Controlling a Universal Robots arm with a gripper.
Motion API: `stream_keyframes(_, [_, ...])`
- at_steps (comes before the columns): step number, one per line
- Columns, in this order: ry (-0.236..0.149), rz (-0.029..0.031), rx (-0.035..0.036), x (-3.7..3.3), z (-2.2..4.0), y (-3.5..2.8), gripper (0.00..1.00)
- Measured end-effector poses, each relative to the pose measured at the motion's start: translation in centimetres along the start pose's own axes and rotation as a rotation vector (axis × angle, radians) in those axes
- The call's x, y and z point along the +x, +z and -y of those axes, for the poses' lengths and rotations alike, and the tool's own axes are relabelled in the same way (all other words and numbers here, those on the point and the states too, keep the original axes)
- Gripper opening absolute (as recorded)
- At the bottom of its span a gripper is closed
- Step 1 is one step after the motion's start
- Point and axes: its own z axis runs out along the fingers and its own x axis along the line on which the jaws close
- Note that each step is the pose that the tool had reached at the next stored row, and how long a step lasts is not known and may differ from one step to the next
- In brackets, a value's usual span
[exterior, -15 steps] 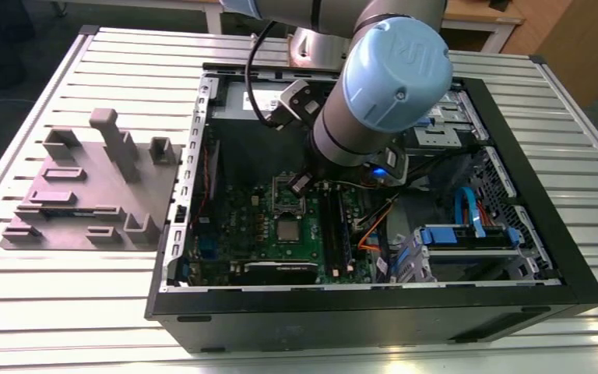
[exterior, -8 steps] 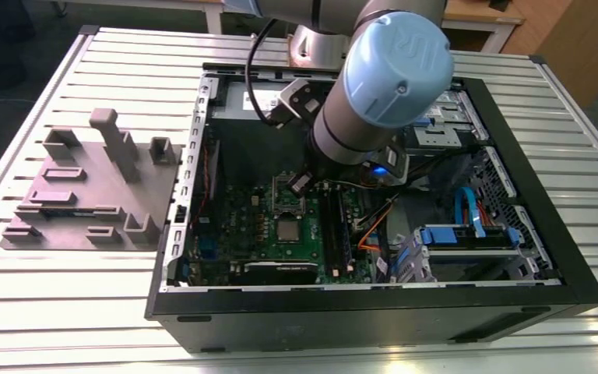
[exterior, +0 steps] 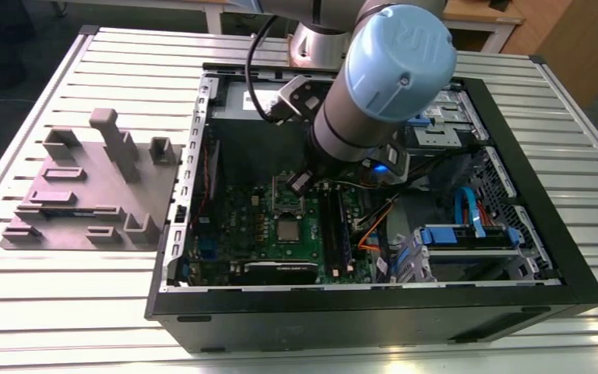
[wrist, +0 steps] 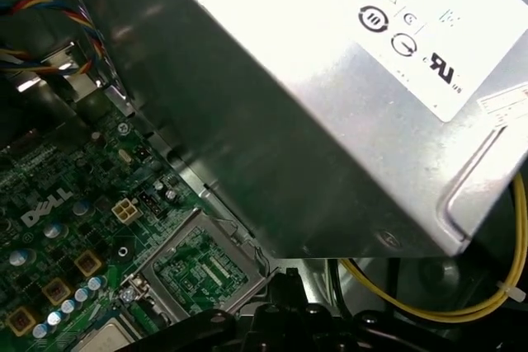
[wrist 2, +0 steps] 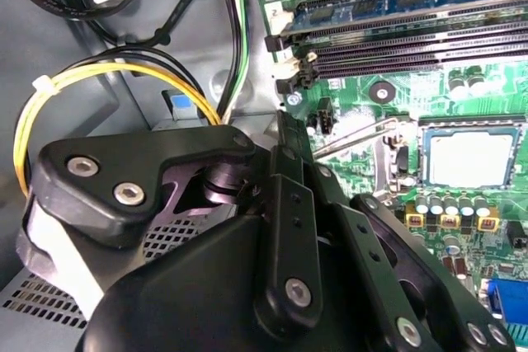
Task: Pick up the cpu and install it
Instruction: 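Close the cpu cover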
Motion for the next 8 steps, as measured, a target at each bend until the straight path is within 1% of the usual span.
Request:
stream_keyframes(5, [0.002, -0.0065, 0.0027, -0.02, -0.09, -0.20, 0.11])
stream_keyframes(8, [0.003, -0.0130, 0.0070, -0.02, -0.13, -0.27, 0.11])
